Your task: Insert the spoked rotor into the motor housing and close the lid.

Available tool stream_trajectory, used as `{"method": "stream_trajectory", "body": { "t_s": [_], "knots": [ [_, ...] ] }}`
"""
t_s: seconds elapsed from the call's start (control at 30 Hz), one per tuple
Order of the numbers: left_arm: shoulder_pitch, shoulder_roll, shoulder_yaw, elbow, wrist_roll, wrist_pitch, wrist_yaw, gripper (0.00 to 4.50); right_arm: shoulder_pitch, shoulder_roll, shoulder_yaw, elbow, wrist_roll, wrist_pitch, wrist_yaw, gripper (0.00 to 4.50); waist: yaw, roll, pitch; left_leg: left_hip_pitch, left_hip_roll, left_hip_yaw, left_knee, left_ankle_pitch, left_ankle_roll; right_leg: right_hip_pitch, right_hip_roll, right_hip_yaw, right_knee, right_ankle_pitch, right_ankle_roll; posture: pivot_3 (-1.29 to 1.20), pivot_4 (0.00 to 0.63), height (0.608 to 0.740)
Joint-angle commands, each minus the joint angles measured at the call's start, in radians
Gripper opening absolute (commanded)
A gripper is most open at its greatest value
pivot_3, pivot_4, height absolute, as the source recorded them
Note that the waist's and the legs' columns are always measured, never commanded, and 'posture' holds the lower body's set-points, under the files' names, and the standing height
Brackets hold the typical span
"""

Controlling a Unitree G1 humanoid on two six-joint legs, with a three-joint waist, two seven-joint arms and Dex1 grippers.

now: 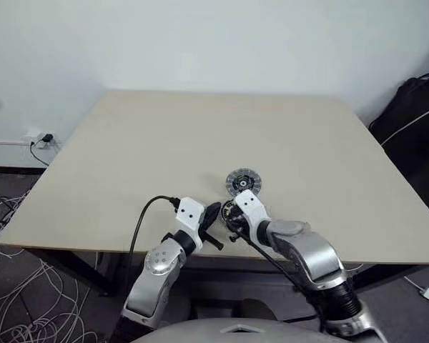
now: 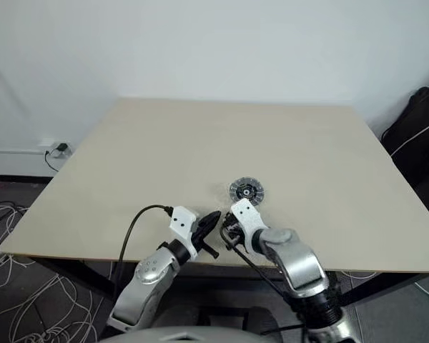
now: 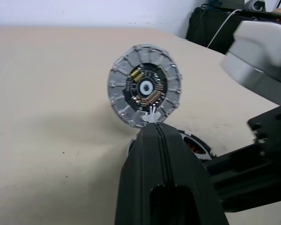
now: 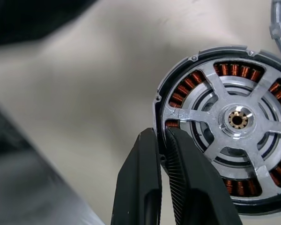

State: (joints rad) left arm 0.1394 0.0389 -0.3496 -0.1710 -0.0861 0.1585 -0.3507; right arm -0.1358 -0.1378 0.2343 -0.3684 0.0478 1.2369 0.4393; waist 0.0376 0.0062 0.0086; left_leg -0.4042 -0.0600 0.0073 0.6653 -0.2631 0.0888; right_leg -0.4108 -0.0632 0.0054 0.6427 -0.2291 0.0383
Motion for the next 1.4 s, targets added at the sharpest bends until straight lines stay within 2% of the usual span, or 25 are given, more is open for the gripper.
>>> {"method": "stream_trajectory", "body": {
  "t_s": [0.03, 0.17, 0.33, 0.5, 0.7, 0.8, 0.87, 1.0, 1.07, 1.3, 1.4],
  "knots": [
    [-0.009, -0.007, -0.015, -0.078, -0.002, 0.030, 0.012, 0.00, -0.008, 0.121, -0.074, -0.016, 0.010, 0.071, -0.113, 0.01, -0.003, 0.001, -0.001, 0.000, 0.000, 0.000, 0.000, 0.000, 0.000, 0.000, 0.000, 0.000, 0.000, 0.000, 0.000, 0.00, 0.000, 0.740],
    [-0.002, -0.006, -0.025, -0.092, 0.002, 0.044, 0.023, 0.00, -0.019, 0.150, -0.078, 0.008, -0.019, 0.047, -0.200, 0.01, -0.007, 0.005, -0.003, 0.000, -0.001, 0.000, 0.000, 0.000, 0.000, 0.000, 0.000, 0.000, 0.000, 0.000, 0.001, 0.00, 0.000, 0.740],
    [0.008, -0.001, -0.023, -0.044, 0.003, 0.002, 0.023, 0.00, -0.024, 0.061, -0.004, 0.016, 0.035, -0.007, -0.132, 0.01, -0.008, 0.006, -0.004, 0.001, -0.001, 0.000, 0.000, 0.000, -0.001, 0.001, 0.000, 0.000, 0.000, 0.000, 0.001, 0.00, 0.000, 0.740],
    [0.023, 0.010, -0.004, 0.033, -0.005, -0.075, 0.003, 0.00, -0.044, 0.071, -0.041, -0.003, 0.096, -0.020, -0.115, 1.59, -0.014, 0.006, -0.003, 0.002, -0.001, 0.000, 0.000, 0.001, -0.001, 0.001, 0.000, 0.000, 0.001, 0.000, 0.000, 0.00, 0.000, 0.740],
    [0.030, 0.029, 0.031, 0.140, -0.024, -0.180, -0.039, 0.00, -0.085, 0.056, -0.082, -0.028, 0.151, -0.020, -0.096, 1.59, -0.018, 0.006, -0.003, 0.002, -0.001, 0.000, 0.000, 0.001, -0.001, 0.001, 0.000, 0.000, 0.000, 0.000, 0.000, 0.00, 0.000, 0.740],
    [0.061, 0.049, 0.049, 0.182, -0.035, -0.249, -0.072, 0.00, -0.098, 0.022, -0.089, -0.041, 0.167, -0.077, -0.076, 1.59, -0.019, 0.006, -0.003, 0.002, -0.001, 0.000, -0.001, 0.000, -0.001, 0.000, 0.000, 0.000, 0.000, 0.000, 0.000, 0.00, 0.000, 0.740],
    [0.068, 0.055, 0.058, 0.203, -0.041, -0.279, -0.087, 0.00, -0.100, -0.051, -0.051, -0.048, 0.143, -0.181, -0.046, 1.59, -0.018, 0.006, -0.003, 0.001, -0.001, 0.000, -0.002, 0.000, -0.001, 0.000, 0.000, 0.000, -0.001, 0.000, -0.001, 0.00, 0.000, 0.740],
    [0.070, 0.058, 0.070, 0.250, -0.043, -0.327, -0.108, 0.00, -0.083, -0.369, 0.177, -0.028, -0.062, -0.544, 0.073, 1.59, -0.017, 0.007, -0.002, 0.001, -0.002, 0.000, -0.001, 0.000, 0.000, 0.001, -0.002, -0.001, -0.002, -0.001, -0.001, 0.00, 0.000, 0.740],
    [0.067, 0.055, 0.073, 0.276, -0.039, -0.348, -0.113, 0.00, -0.072, -0.488, 0.238, -0.004, -0.125, -0.678, 0.135, 1.59, -0.016, 0.007, -0.002, 0.001, -0.002, 0.000, 0.000, 0.000, 0.000, 0.001, -0.002, -0.001, -0.002, -0.001, -0.001, 0.00, 0.000, 0.740],
    [0.054, 0.039, 0.071, 0.333, -0.023, -0.387, -0.113, 0.00, -0.077, -0.638, 0.256, 0.054, -0.190, -0.936, 0.282, 1.59, -0.008, 0.001, 0.002, 0.001, 0.000, 0.000, 0.001, 0.000, 0.000, 0.002, -0.001, -0.002, -0.001, -0.001, -0.001, 0.00, 0.000, 0.740],
    [0.048, 0.033, 0.070, 0.346, -0.021, -0.393, -0.113, 0.00, -0.090, -0.659, 0.260, 0.080, -0.215, -0.994, 0.331, 1.59, -0.004, -0.002, 0.004, 0.001, 0.000, 0.000, 0.003, 0.000, 0.001, 0.003, -0.001, -0.002, -0.002, 0.000, 0.001, 0.00, 0.000, 0.740]
  ]
}}
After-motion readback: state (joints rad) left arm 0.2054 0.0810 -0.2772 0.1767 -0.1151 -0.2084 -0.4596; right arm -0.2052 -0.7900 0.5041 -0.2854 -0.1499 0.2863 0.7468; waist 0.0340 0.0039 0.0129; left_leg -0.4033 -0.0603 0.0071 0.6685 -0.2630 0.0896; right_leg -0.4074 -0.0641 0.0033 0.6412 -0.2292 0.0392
